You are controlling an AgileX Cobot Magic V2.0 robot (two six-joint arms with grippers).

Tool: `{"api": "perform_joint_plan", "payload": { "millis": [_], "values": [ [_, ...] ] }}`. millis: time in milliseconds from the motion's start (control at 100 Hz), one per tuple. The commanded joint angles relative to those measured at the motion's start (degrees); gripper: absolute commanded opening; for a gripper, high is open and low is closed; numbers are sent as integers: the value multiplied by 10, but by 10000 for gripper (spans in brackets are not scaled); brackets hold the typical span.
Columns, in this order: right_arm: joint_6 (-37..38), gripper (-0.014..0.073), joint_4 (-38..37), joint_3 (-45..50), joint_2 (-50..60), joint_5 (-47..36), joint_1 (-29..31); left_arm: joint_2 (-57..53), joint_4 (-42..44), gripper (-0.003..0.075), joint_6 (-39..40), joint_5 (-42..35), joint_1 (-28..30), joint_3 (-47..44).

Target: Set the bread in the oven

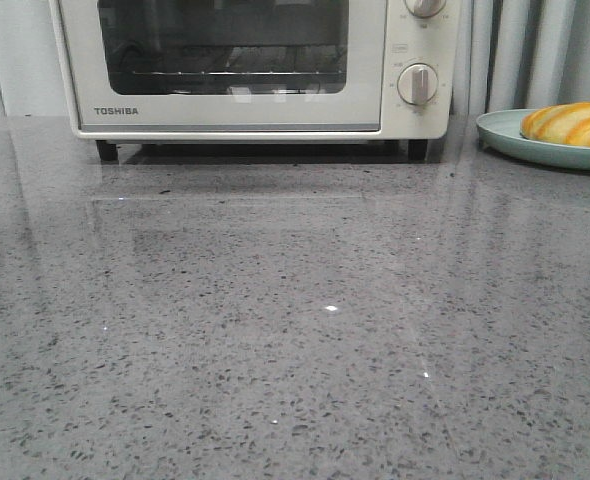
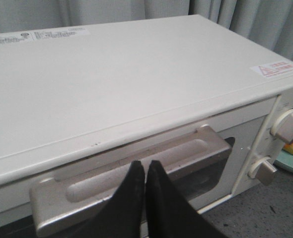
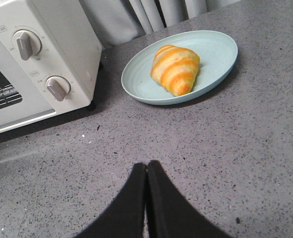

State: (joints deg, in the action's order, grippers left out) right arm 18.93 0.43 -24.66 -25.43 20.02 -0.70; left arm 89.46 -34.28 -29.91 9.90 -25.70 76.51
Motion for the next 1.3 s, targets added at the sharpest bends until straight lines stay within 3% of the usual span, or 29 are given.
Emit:
{"api": "perform_joint_plan", "payload": {
  "millis": [0, 320, 500, 910, 1290],
  "values": [
    [-5, -48, -9, -21, -7, -40, -1, -3, -1, -21, -2, -53, -3, 28],
    [-5, -48, -9, -21, -7, -40, -1, 9, -1, -21, -2, -82, -3, 28],
    [-5, -48, -9, -21, -7, -40, -1, 9, -1, -22, -2, -15, -3, 13],
    [-5, -48, 6, -54, -7, -40, -1, -44, -4, -22, -2, 62, -14, -128],
    [-5, -48, 6, -158, -37, -50, -1, -81, -4, -22, -2, 55, -73, -245]
  ]
}}
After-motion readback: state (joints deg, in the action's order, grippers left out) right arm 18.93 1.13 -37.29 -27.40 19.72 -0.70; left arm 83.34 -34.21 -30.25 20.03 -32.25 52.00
